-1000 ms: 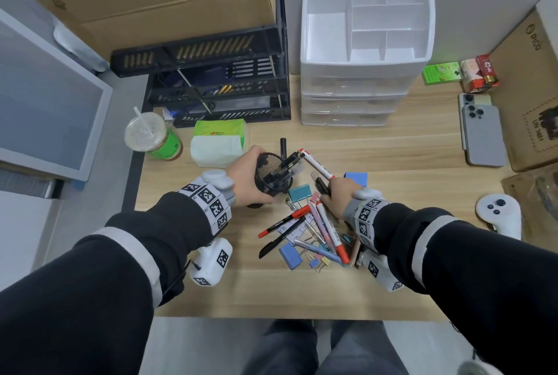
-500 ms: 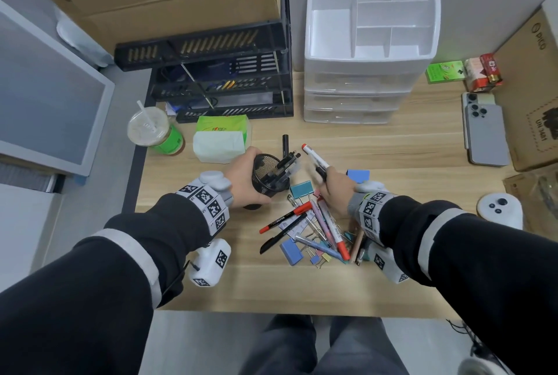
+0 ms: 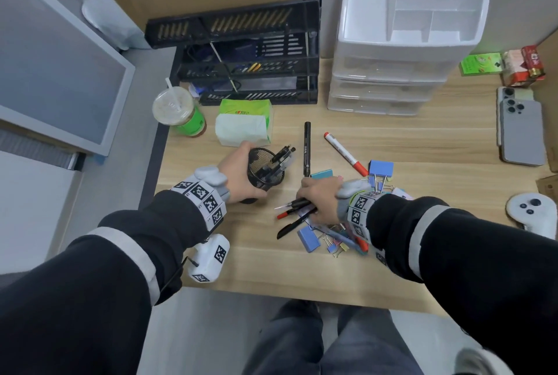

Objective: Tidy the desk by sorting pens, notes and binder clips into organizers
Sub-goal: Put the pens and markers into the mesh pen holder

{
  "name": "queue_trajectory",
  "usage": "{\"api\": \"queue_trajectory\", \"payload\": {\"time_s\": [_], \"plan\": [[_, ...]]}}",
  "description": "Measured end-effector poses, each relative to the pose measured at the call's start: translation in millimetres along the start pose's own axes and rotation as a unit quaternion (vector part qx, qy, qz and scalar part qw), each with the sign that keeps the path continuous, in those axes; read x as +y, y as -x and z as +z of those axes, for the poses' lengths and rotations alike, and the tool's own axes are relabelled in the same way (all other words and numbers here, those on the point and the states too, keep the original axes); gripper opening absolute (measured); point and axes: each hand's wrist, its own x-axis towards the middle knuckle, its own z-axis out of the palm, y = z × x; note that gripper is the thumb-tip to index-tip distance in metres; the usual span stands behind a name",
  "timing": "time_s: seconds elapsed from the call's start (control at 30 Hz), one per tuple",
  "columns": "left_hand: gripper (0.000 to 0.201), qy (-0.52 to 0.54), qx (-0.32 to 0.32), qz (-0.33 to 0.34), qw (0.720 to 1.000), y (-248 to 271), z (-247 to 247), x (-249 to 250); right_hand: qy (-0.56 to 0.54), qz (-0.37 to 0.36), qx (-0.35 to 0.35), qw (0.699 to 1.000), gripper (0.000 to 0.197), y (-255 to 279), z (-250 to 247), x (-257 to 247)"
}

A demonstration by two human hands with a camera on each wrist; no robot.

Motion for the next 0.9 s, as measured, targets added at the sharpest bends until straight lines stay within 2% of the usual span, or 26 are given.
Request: {"api": "queue_trajectory", "payload": {"time_s": [0.1,0.33,0.43,0.57,0.73,0.8,0.83,0.9], "plan": [[0.104,-0.003,-0.003,-0.003,1.0,6,3,-8,0.019,-0.018,-0.021,0.999,0.031,-11,7,-11],[0.103,-0.002,-0.003,-0.007,1.0,10,4,-13,0.03,-0.022,-0.029,0.999,0.012,-10,0,-14],[0.102,-0.012,-0.01,-0.012,1.0,7,2,-7,0.012,-0.004,0.013,1.0,0.011,1,-8,-3],[0.106,-0.013,-0.015,-0.02,1.0,0,-2,3,-0.01,0.012,0.031,0.999,0.008,21,-29,19],[0.1,-0.029,-0.021,0.006,0.999,-9,-10,28,-0.075,0.033,0.084,0.993,0.007,43,-51,39],[0.1,-0.044,-0.031,0.016,0.998,-14,-11,40,-0.22,0.071,0.116,0.966,0.015,46,-58,45],[0.101,-0.052,-0.037,0.018,0.998,-16,-12,44,-0.322,0.094,0.118,0.935,0.02,46,-62,47],[0.102,-0.06,-0.047,0.017,0.997,-22,-14,52,-0.522,0.114,0.126,0.836,0.018,44,-76,46]]}}
